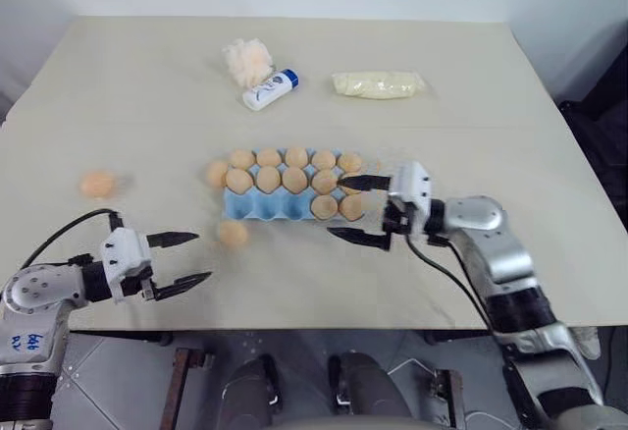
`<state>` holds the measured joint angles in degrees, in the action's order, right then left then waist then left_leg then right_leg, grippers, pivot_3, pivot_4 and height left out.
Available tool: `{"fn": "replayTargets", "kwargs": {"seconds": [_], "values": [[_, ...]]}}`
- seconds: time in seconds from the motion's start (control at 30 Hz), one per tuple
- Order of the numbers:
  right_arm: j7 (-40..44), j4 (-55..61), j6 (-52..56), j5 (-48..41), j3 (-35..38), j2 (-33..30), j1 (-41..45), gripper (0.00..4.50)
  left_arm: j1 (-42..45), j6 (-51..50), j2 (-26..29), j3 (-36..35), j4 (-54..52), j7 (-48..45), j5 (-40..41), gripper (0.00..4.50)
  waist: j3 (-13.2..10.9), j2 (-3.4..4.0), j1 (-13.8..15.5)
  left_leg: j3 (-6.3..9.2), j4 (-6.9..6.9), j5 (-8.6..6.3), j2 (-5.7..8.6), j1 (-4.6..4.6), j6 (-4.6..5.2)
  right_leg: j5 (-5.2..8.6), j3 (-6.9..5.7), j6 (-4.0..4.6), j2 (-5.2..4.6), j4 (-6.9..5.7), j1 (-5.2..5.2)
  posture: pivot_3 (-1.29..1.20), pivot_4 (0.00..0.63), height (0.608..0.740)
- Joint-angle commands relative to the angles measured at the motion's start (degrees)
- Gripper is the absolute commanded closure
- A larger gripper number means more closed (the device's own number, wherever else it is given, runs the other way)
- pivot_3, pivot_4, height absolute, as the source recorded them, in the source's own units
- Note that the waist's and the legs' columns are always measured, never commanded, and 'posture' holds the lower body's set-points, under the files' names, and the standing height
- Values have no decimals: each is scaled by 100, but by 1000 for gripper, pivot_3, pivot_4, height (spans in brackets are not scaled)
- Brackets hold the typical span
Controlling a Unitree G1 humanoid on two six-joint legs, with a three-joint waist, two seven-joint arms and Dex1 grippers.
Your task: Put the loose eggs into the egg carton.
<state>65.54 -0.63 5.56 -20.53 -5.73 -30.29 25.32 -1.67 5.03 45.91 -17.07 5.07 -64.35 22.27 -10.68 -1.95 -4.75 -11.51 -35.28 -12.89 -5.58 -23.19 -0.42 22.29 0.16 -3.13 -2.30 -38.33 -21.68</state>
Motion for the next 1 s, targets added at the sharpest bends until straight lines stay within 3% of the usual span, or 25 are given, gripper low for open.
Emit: {"fn": "replayTargets", "kwargs": {"seconds": [0.03, 0.17, 0.43, 0.63, 0.83, 0.93, 1.0], "values": [[226, 287, -284, -220, 450, -332, -448, 0, -278, -74, 49, -405, 92, 156, 98, 25, 0, 0, -27, 0, 0, -1, 0, 3, 1, 0, 0, 0, 0, 4, 4, 0, 150, 740], [459, 280, -476, -263, 614, -595, -887, 0, -269, -167, -166, -546, 90, 455, 191, 25, -1, 1, -24, 0, 1, 0, -1, 8, 2, 0, 0, 3, 1, 0, 6, 0, 150, 740], [336, 369, -463, -327, 635, -551, -963, 0, -94, -995, -945, -10, -982, 1281, 290, 25, 0, -1, 1, 1, -2, 4, 7, 10, 8, -3, 0, -2, -4, -3, 12, 0, 150, 740], [215, 523, -485, -314, 588, -504, -1002, 0, 56, -1428, -1707, 655, -1429, 2448, -274, 25, 0, 0, 5, 2, -6, 7, 8, 9, 10, -4, 6, -5, 0, 0, 13, 0, 150, 740], [126, 747, -372, -354, 544, -511, -1098, 0, 114, -1541, -2118, 983, -1530, 2905, -468, 25, 0, 0, 12, 4, -30, 6, 5, 7, 11, -4, 7, -5, 3, -14, 14, 0, 150, 740], [105, 801, -324, -353, 533, -520, -1142, 0, 48, -1444, -1989, 874, -1584, 2842, -472, 597, 0, 0, 7, 6, -36, 5, 4, 8, 11, -5, 7, -6, 2, -21, 15, 0, 150, 740], [91, 847, -290, -356, 524, -516, -1163, 0, -46, -1450, -1877, 767, -1773, 2650, -271, 1222, 0, 0, 1, 8, -37, 5, 4, 8, 11, -5, 6, -5, 2, -24, 15, 0, 150, 740]]}}
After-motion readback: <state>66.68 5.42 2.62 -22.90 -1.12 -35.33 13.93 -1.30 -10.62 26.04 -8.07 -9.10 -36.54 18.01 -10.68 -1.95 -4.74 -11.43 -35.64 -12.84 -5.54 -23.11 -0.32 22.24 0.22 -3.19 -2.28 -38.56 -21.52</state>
